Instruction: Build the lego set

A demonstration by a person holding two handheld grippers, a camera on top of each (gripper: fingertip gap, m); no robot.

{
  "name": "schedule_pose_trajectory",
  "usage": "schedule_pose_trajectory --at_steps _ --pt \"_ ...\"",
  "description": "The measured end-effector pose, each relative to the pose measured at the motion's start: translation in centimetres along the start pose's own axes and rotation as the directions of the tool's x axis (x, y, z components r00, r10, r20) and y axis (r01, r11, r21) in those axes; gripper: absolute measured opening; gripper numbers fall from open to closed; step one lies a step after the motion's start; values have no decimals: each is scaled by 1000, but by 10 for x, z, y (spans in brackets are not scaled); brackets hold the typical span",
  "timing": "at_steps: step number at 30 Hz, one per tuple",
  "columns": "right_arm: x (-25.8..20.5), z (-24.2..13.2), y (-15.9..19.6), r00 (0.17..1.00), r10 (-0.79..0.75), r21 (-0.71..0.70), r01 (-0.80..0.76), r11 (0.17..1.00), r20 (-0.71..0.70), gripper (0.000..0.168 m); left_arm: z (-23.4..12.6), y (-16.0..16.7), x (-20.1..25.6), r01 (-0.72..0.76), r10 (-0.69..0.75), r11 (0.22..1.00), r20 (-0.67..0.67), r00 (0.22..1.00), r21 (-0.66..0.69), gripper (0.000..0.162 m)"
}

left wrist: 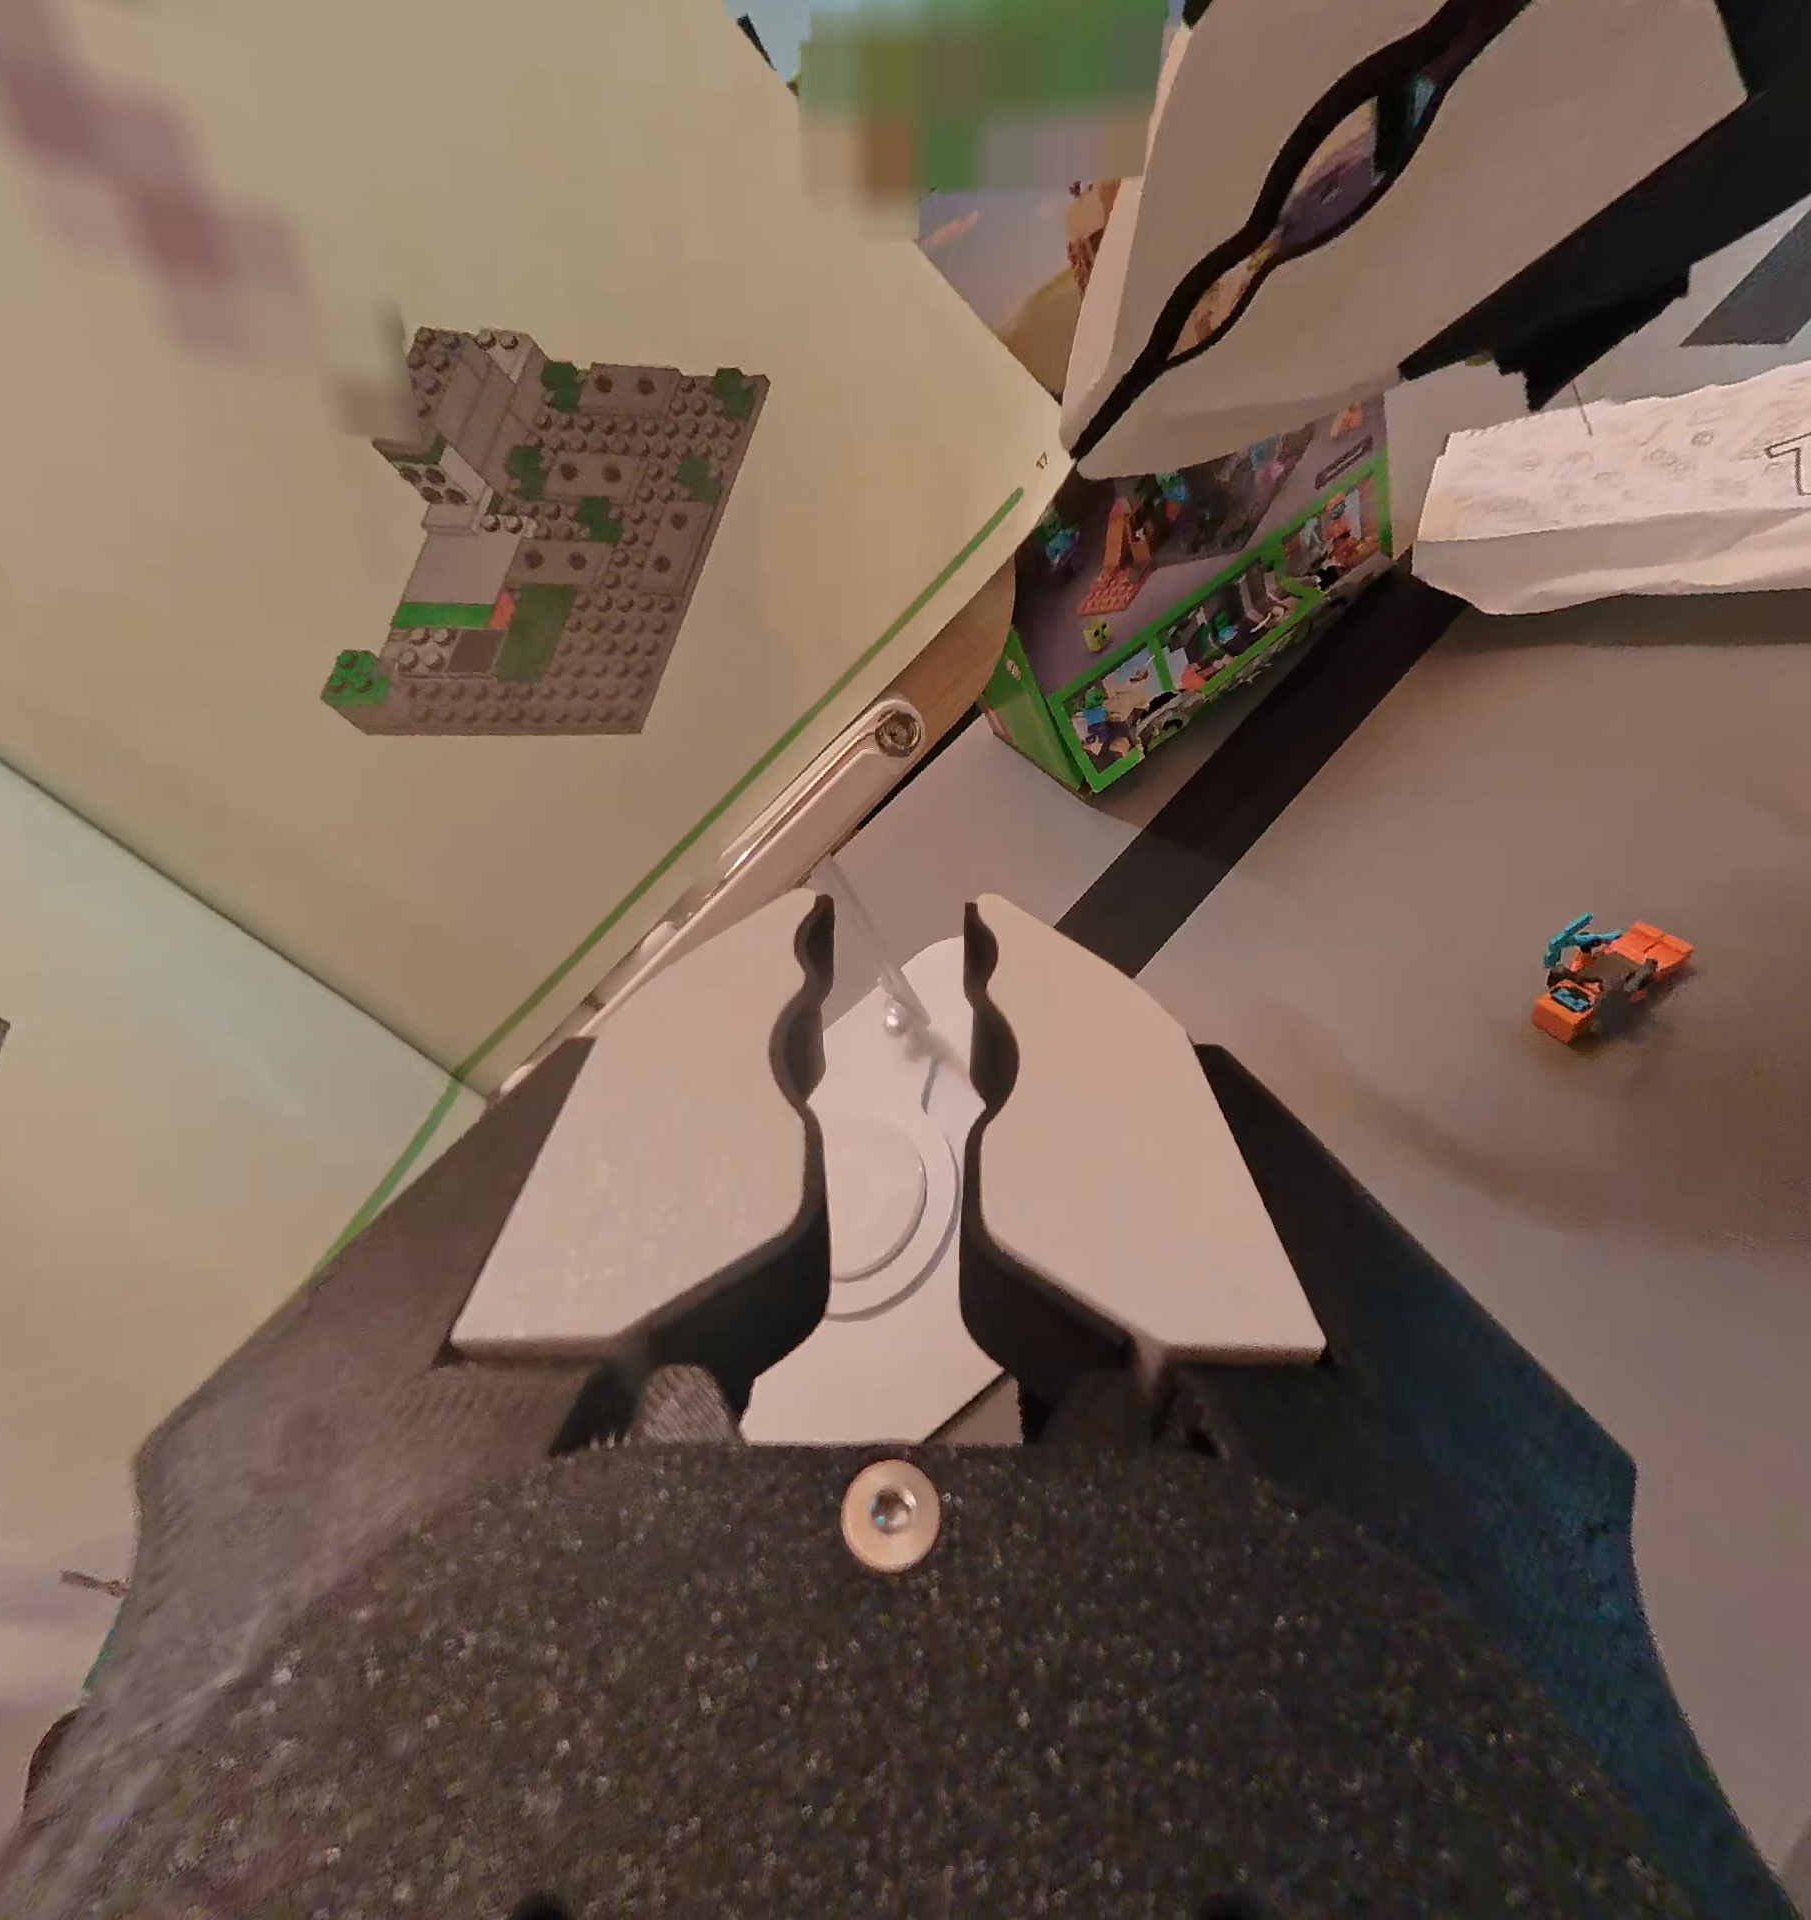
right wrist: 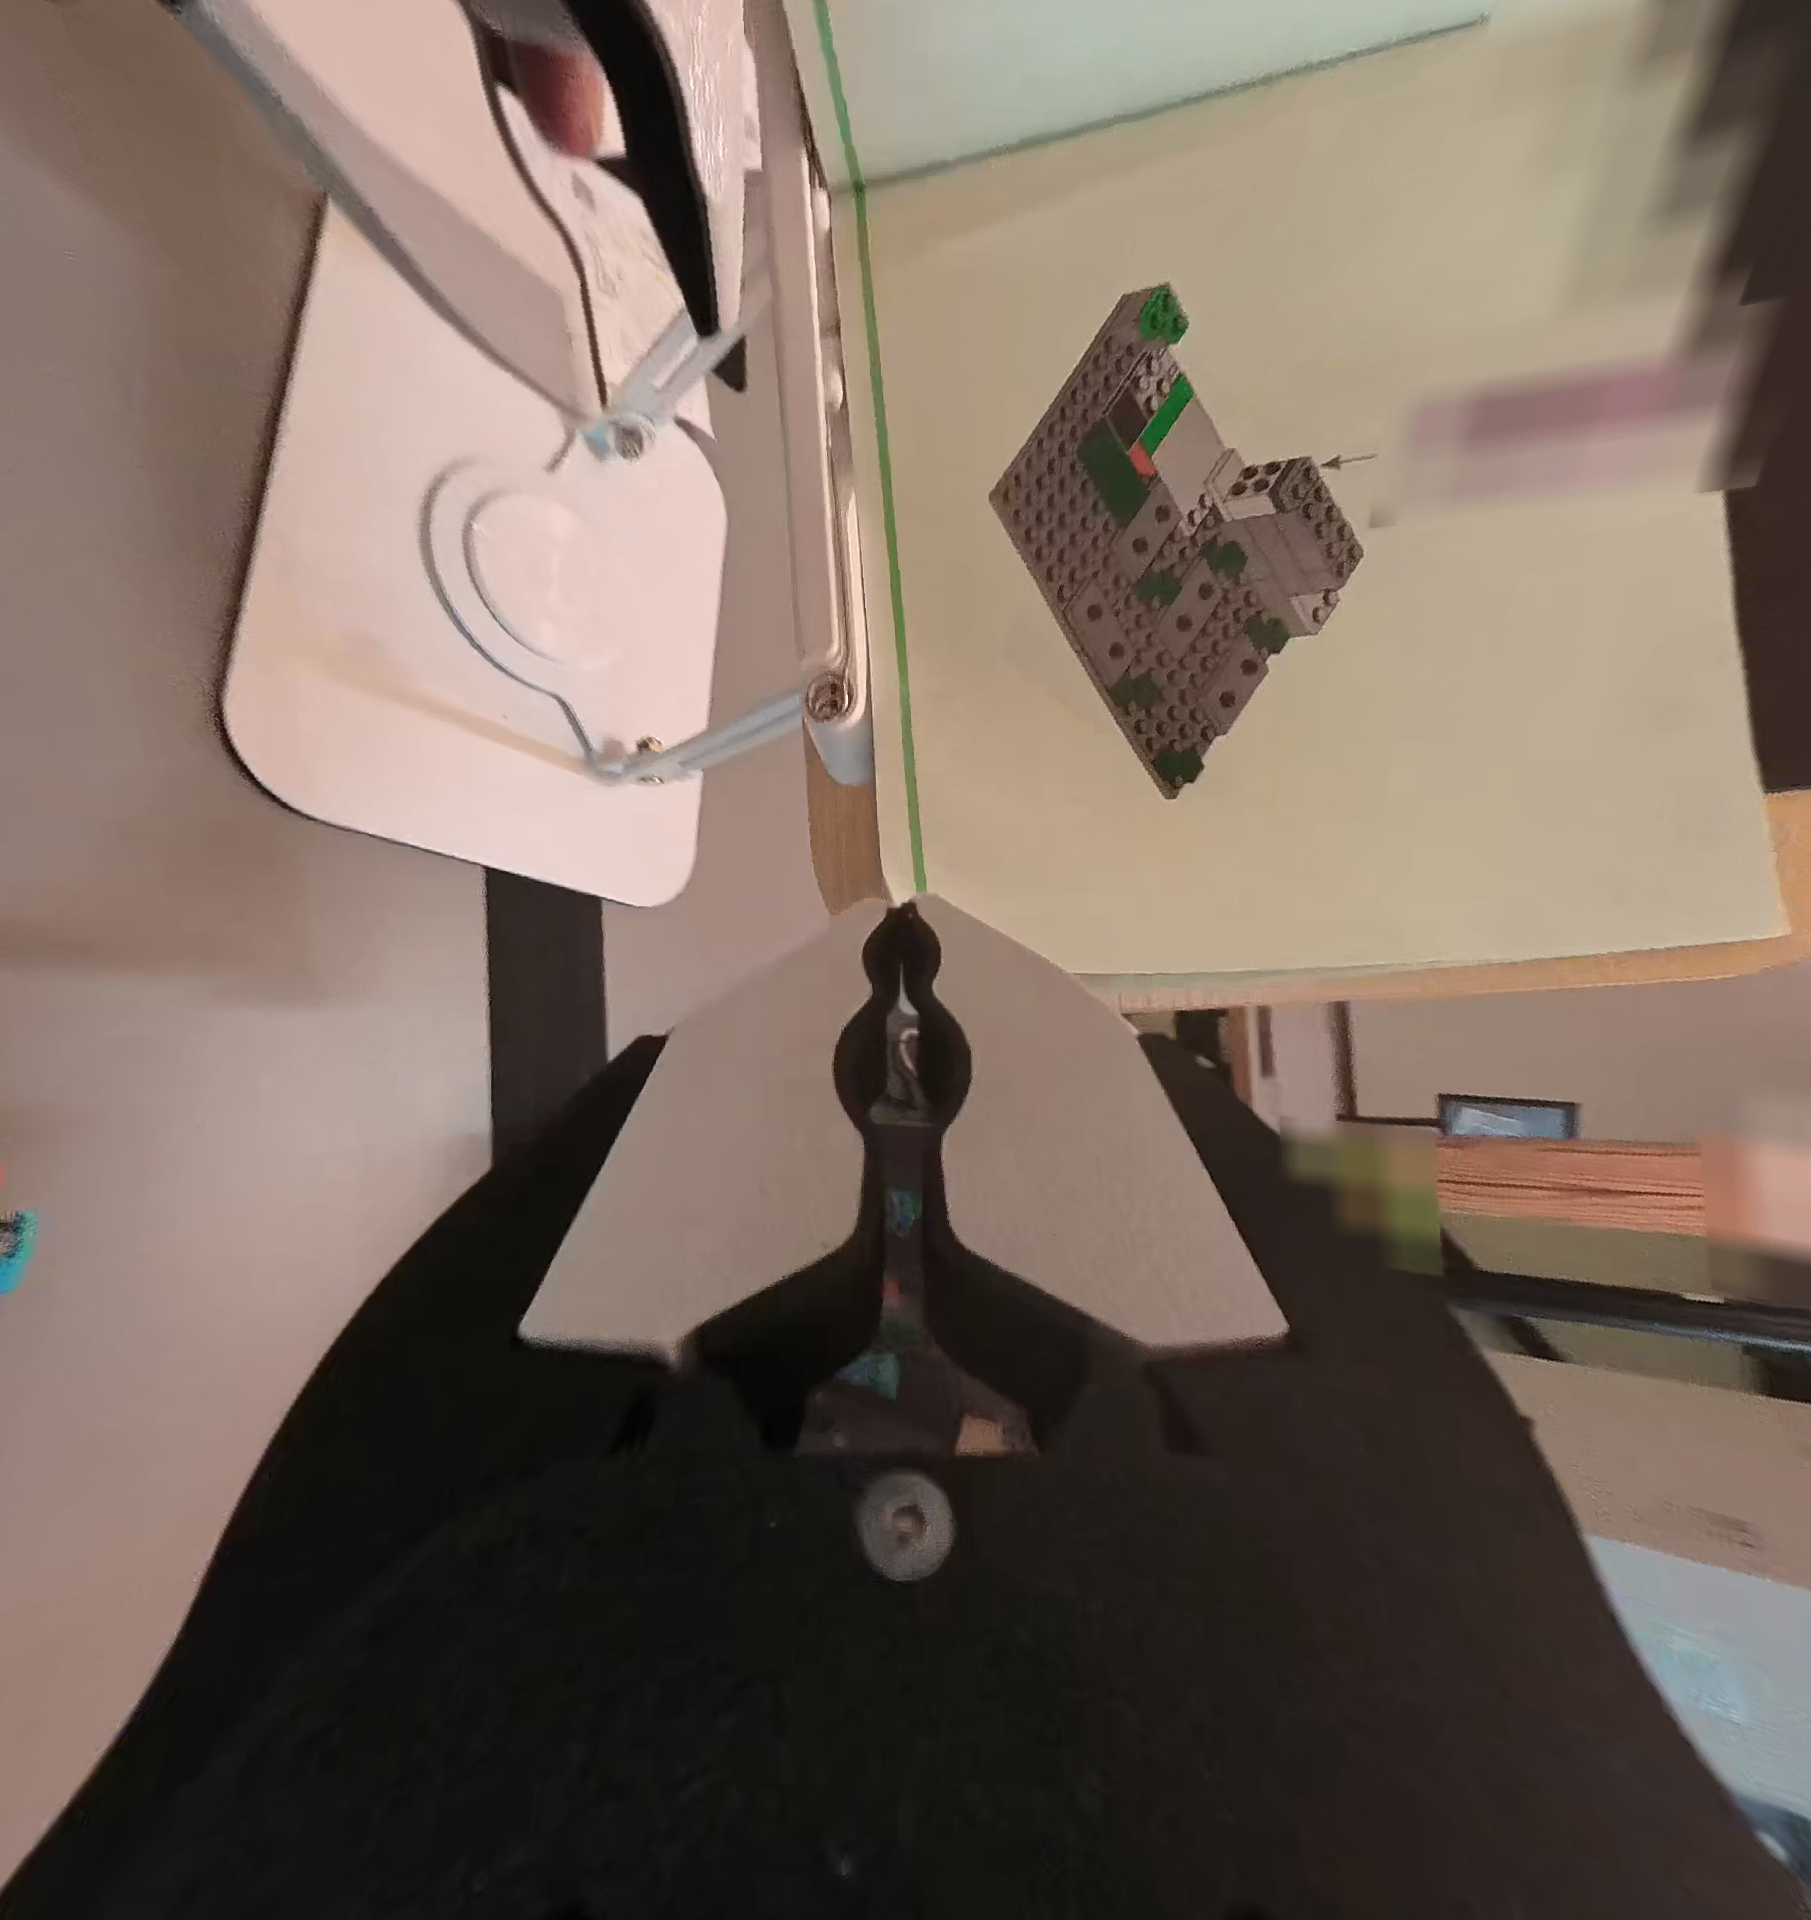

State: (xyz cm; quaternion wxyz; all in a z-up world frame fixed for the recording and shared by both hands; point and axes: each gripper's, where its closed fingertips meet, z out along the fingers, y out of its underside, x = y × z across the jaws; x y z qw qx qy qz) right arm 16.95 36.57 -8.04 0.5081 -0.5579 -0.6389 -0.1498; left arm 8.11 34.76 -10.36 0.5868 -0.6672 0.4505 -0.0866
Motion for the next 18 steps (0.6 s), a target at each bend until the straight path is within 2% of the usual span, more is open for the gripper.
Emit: schedule_pose_trajectory --at_steps 7,18 --pt "6 -3 -13 994 99 28 -100 995 54 0 4 -16 1 -23 23 999 -2 1000 39 26" --pt "12 -12 -54 965 226 174 -247 953 132 0 31 -40 4 -78 85 987 -41 996 141 29"
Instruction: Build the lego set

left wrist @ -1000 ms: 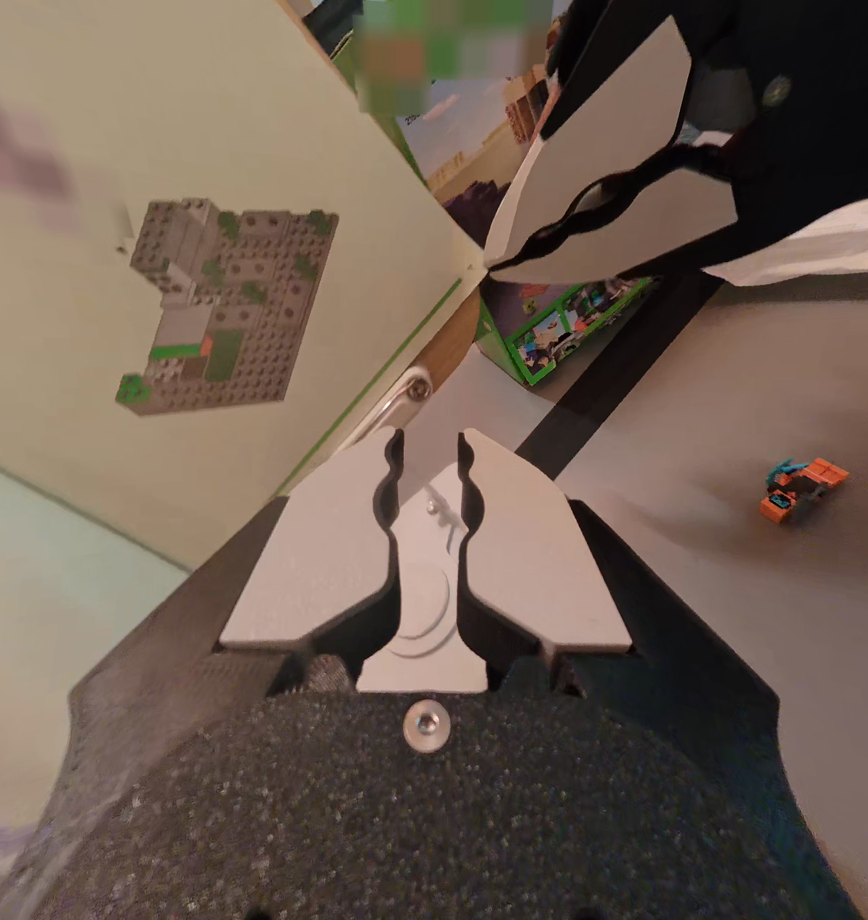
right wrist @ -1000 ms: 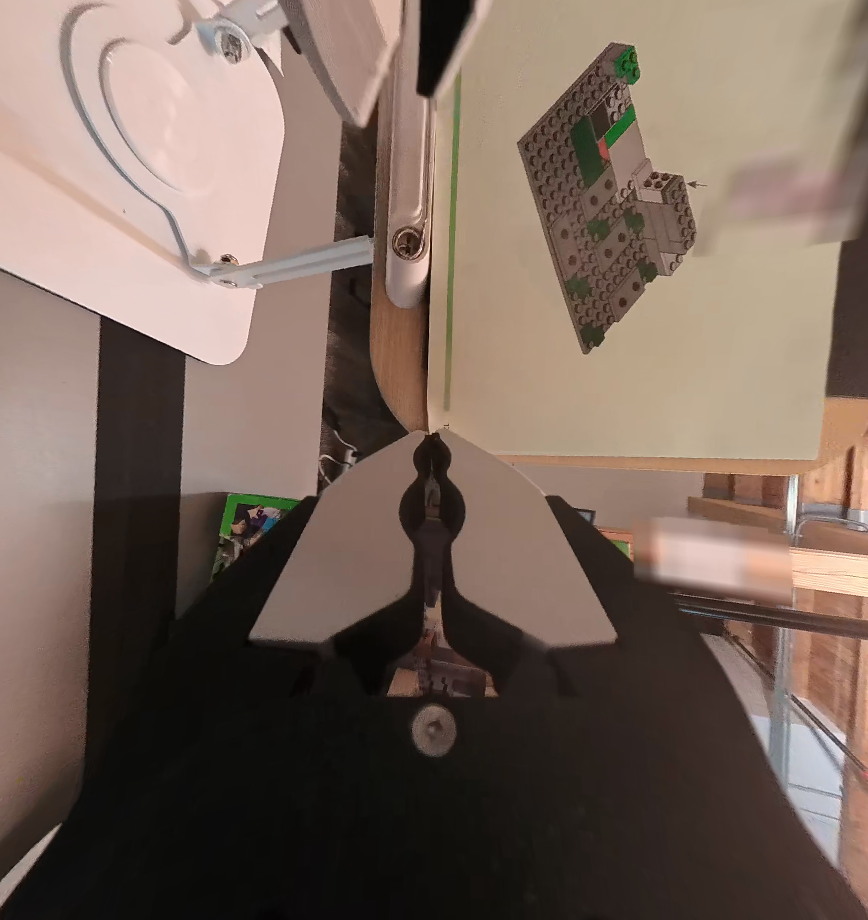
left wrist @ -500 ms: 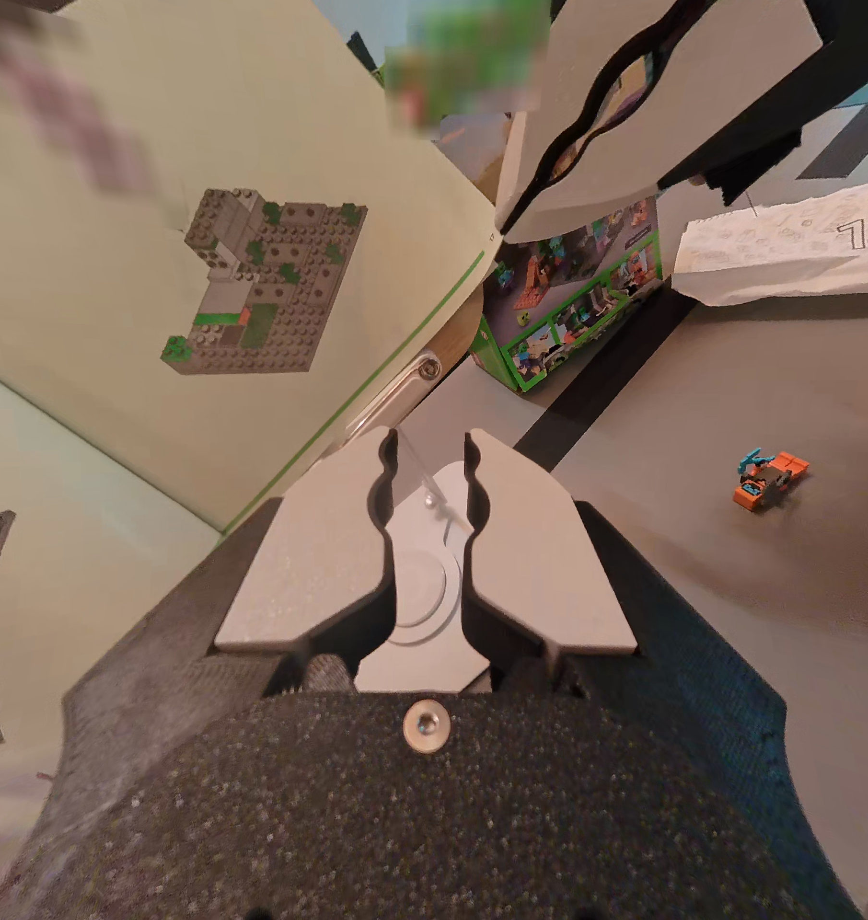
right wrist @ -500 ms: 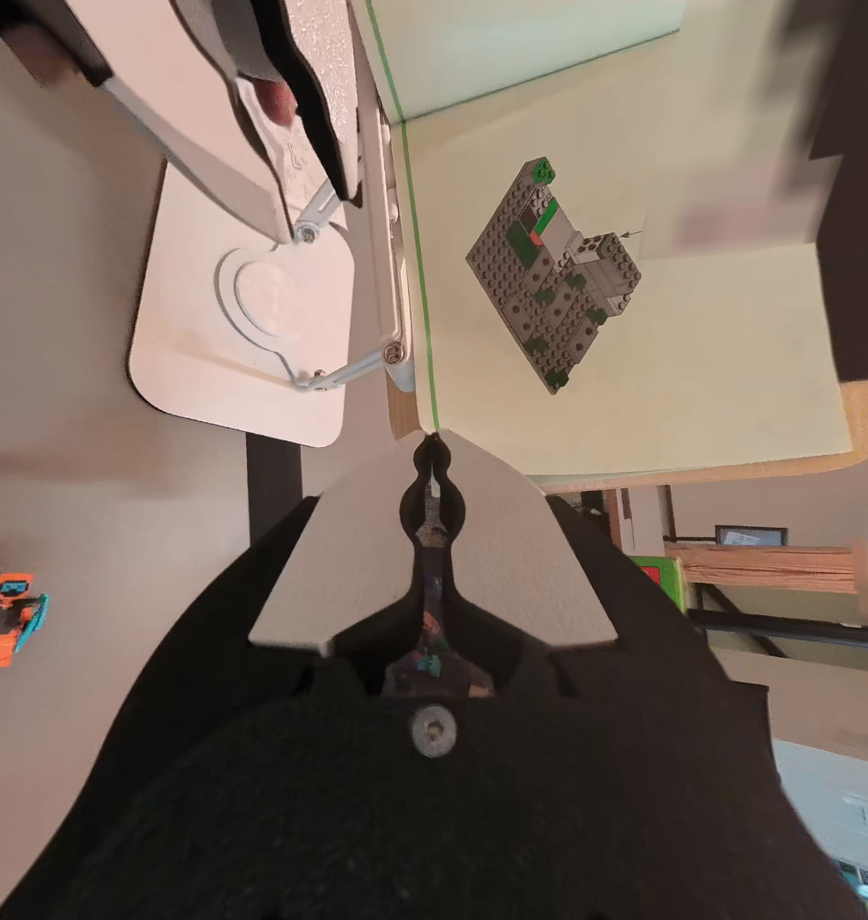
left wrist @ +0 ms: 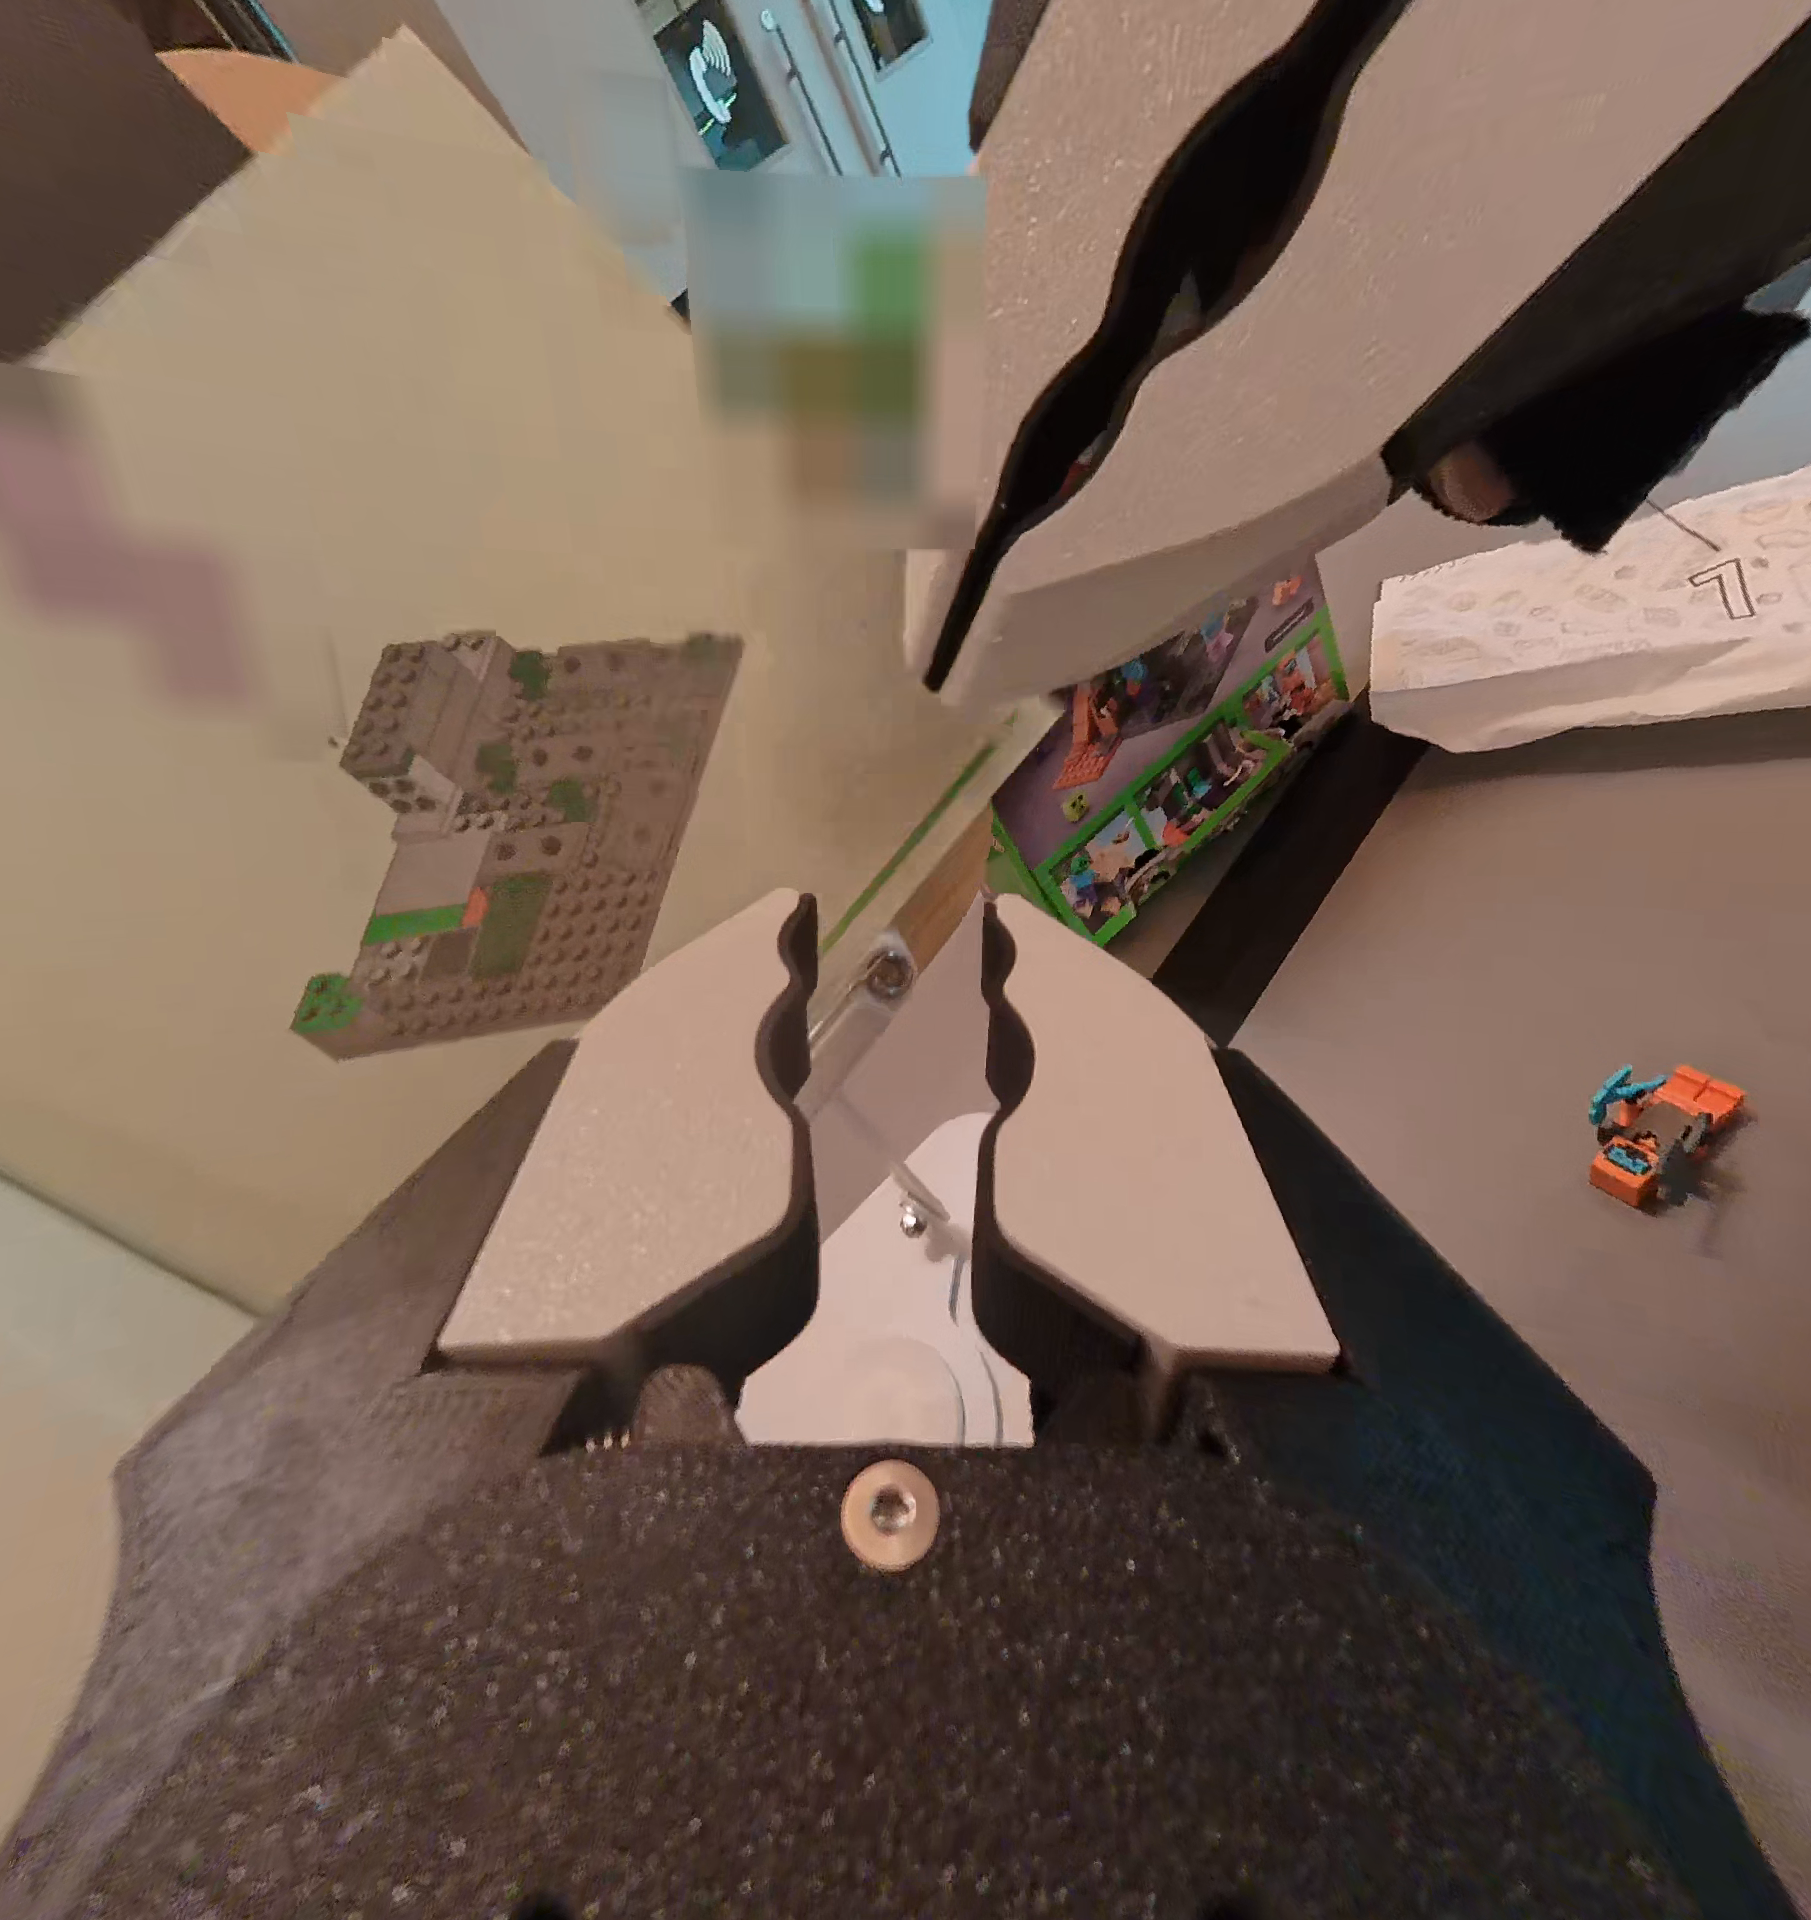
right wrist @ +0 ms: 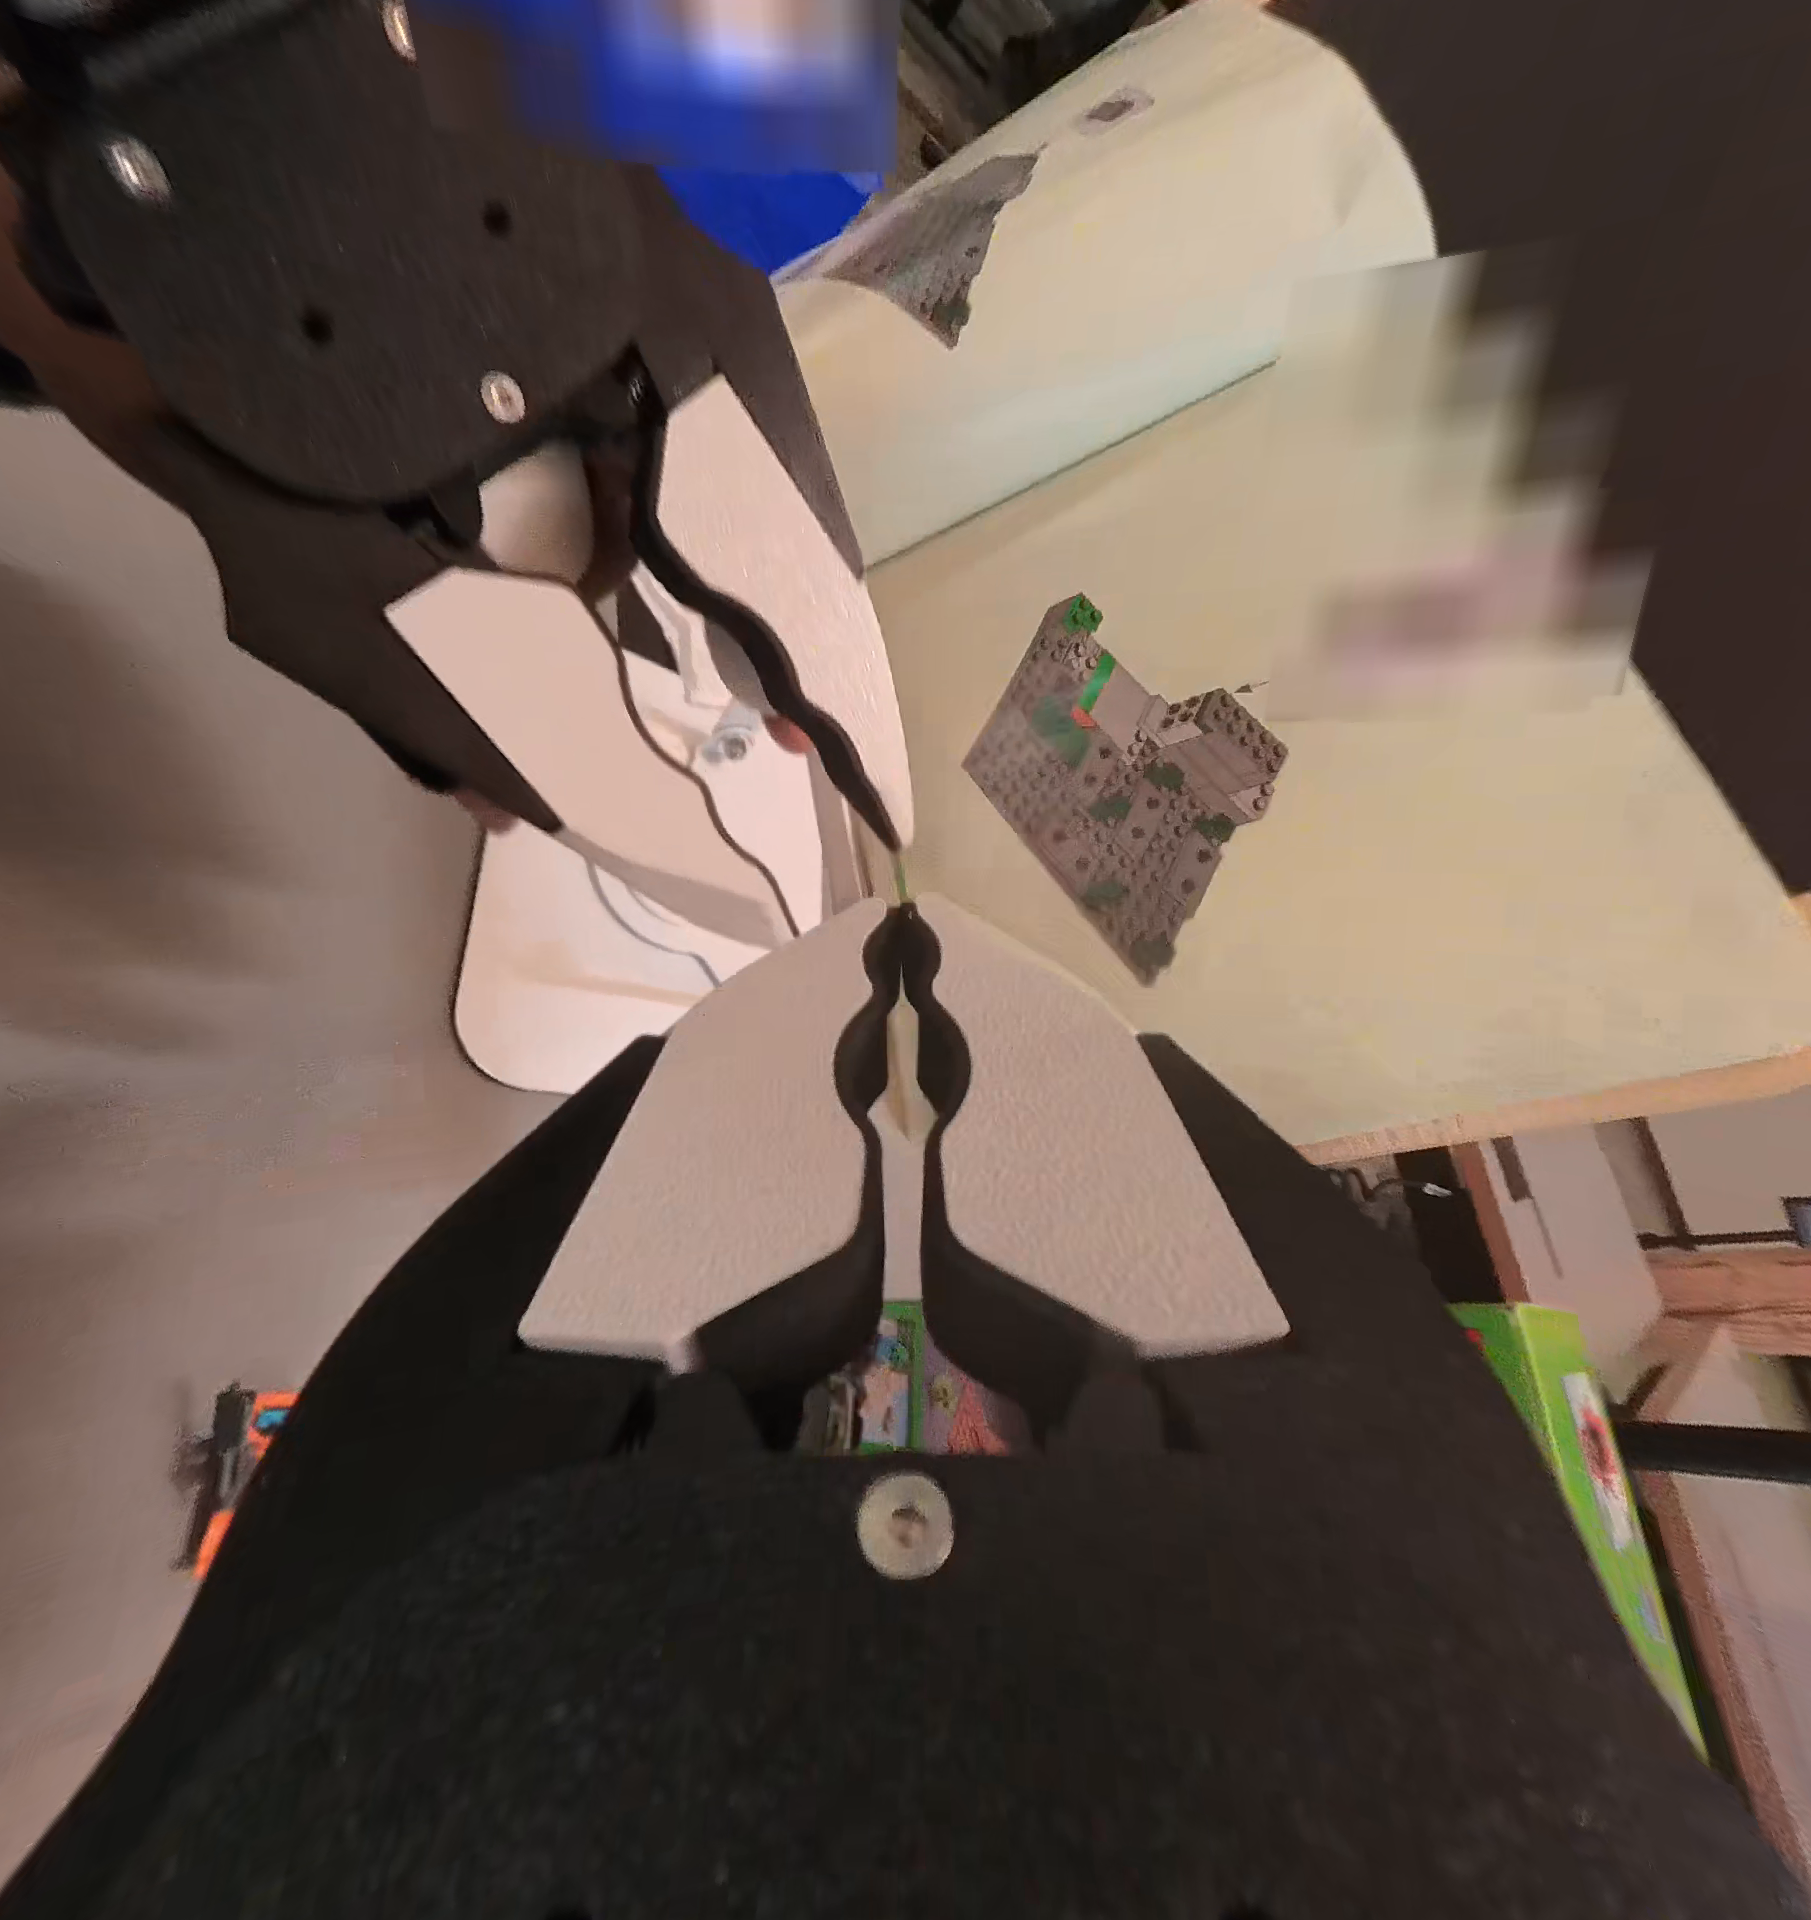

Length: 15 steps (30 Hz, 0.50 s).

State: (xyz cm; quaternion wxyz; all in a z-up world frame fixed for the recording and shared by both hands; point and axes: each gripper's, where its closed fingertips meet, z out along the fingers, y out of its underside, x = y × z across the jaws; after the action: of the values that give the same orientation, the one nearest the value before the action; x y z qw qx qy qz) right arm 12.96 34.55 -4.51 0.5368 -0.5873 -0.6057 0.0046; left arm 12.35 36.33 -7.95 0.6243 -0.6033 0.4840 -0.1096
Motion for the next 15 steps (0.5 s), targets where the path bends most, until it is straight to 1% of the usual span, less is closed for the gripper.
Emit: schedule_pose_trajectory --at_steps 5,7,9,11,13,14,15 --pt "5 -2 -7 997 74 43 -75 996 19 0 16 -11 4 -30 31 999 -26 999 33 28" --pt "9 -3 -4 997 76 38 -76 996 -3 0 23 -10 3 -46 46 999 -22 999 9 28" --pt "16 -6 6 997 52 15 -52 999 -55 0 26 -8 3 -63 63 998 -19 998 -1 28" --pt "21 -6 27 989 -77 -80 67 995 -129 0 27 -3 2 -71 71 997 -11 997 -23 28" --pt "19 -1 50 954 -252 -192 219 956 -165 0 26 0 3 -54 54 998 -14 998 -32 27" --pt "15 3 58 934 -317 -225 277 934 -166 17 25 1 4 -46 46 998 -15 999 -34 27" --pt "10 9 66 921 -355 -252 309 917 -161 25 24 2 4 -44 44 998 -13 999 -39 27"
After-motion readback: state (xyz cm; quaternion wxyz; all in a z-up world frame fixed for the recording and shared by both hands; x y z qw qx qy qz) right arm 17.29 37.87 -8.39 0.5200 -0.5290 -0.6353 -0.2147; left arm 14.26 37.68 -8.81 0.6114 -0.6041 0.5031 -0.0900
